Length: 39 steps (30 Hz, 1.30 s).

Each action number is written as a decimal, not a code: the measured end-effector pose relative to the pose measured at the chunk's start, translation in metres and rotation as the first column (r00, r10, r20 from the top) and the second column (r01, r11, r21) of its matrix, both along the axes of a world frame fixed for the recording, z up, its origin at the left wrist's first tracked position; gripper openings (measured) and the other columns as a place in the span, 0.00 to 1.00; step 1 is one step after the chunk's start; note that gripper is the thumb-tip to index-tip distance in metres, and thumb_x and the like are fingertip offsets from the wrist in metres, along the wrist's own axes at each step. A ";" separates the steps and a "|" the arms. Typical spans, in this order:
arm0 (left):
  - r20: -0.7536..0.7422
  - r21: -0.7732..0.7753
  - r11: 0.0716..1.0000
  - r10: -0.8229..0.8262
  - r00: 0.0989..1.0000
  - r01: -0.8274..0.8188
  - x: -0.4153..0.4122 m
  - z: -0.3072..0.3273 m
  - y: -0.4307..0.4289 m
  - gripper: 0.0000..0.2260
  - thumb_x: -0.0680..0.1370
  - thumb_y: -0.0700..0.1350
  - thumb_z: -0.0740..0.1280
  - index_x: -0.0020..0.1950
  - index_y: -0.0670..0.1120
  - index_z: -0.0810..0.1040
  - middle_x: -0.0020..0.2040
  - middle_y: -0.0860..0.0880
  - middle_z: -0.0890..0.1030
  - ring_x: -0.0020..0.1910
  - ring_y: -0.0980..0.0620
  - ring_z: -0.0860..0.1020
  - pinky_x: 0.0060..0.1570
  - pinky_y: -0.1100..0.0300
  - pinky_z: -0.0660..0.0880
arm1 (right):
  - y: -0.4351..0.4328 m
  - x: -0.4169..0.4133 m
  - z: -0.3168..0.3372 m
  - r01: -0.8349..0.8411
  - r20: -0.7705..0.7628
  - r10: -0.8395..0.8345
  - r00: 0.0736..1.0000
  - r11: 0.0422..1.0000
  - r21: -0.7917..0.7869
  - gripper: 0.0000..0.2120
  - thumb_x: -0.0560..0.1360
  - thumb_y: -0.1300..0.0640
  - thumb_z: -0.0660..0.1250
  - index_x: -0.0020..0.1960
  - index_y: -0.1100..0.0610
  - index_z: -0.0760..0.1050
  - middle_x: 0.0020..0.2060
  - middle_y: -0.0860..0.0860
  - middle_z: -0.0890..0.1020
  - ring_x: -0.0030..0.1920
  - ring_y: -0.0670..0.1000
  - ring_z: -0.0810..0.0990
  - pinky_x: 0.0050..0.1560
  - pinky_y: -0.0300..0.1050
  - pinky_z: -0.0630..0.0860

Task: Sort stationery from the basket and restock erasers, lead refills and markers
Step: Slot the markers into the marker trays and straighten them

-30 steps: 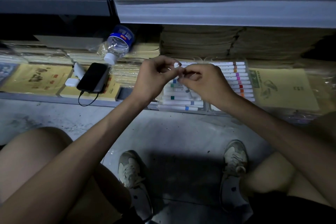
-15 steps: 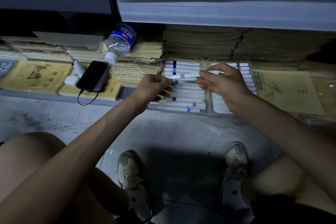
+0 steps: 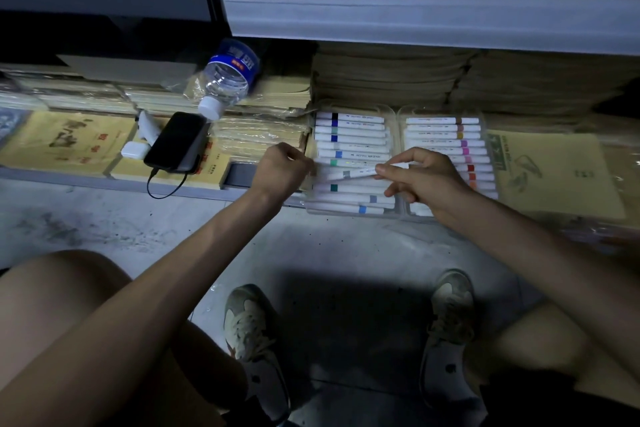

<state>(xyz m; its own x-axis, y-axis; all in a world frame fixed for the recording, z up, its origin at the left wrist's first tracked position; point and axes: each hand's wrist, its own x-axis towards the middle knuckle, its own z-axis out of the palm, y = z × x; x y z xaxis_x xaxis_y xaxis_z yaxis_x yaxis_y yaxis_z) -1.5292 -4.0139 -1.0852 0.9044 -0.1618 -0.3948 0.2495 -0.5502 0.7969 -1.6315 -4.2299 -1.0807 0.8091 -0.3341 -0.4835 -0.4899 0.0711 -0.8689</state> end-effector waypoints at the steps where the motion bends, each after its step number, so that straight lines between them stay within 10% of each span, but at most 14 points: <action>1: -0.018 -0.005 1.000 0.007 1.000 -0.007 0.000 -0.001 -0.001 0.02 0.77 0.39 0.70 0.44 0.43 0.79 0.38 0.48 0.81 0.36 0.50 0.77 0.37 0.60 0.73 | 0.001 0.000 -0.002 -0.004 -0.005 0.004 1.000 1.000 0.000 0.10 0.73 0.59 0.78 0.49 0.60 0.78 0.43 0.56 0.88 0.35 0.53 0.84 0.24 0.37 0.68; 13: -0.192 -0.035 0.999 -0.036 0.981 0.030 -0.009 -0.027 -0.004 0.17 0.75 0.48 0.76 0.58 0.39 0.79 0.45 0.42 0.83 0.38 0.48 0.77 0.36 0.56 0.72 | 0.007 0.008 -0.019 -0.009 -0.024 0.007 1.000 0.996 -0.087 0.15 0.72 0.59 0.79 0.52 0.65 0.79 0.40 0.56 0.88 0.33 0.53 0.85 0.27 0.41 0.71; 23: -0.232 -0.148 0.979 0.106 0.967 -0.143 -0.013 -0.037 -0.004 0.20 0.74 0.45 0.77 0.61 0.38 0.76 0.44 0.44 0.82 0.35 0.50 0.78 0.29 0.61 0.74 | 0.004 0.011 -0.039 -0.111 0.007 0.137 0.990 0.831 -0.545 0.08 0.67 0.53 0.82 0.40 0.54 0.85 0.36 0.48 0.86 0.40 0.47 0.84 0.47 0.49 0.83; 39: -0.269 -0.168 0.958 0.181 0.946 -0.231 -0.007 -0.040 -0.013 0.16 0.70 0.39 0.80 0.51 0.44 0.75 0.41 0.45 0.82 0.32 0.51 0.78 0.33 0.58 0.76 | -0.001 0.016 -0.029 -0.084 -0.055 0.066 0.996 0.874 -0.479 0.07 0.70 0.63 0.80 0.42 0.59 0.82 0.33 0.52 0.85 0.26 0.48 0.83 0.30 0.39 0.79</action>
<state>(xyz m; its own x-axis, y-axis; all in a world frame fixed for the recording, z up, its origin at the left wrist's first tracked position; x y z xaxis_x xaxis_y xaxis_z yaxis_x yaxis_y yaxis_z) -1.5361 -4.0272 -1.1253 0.8034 -0.0785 -0.5902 0.5441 -0.3055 0.7814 -1.6154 -4.2308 -1.1095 0.8264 -0.4713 -0.3080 -0.5082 -0.3888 -0.7685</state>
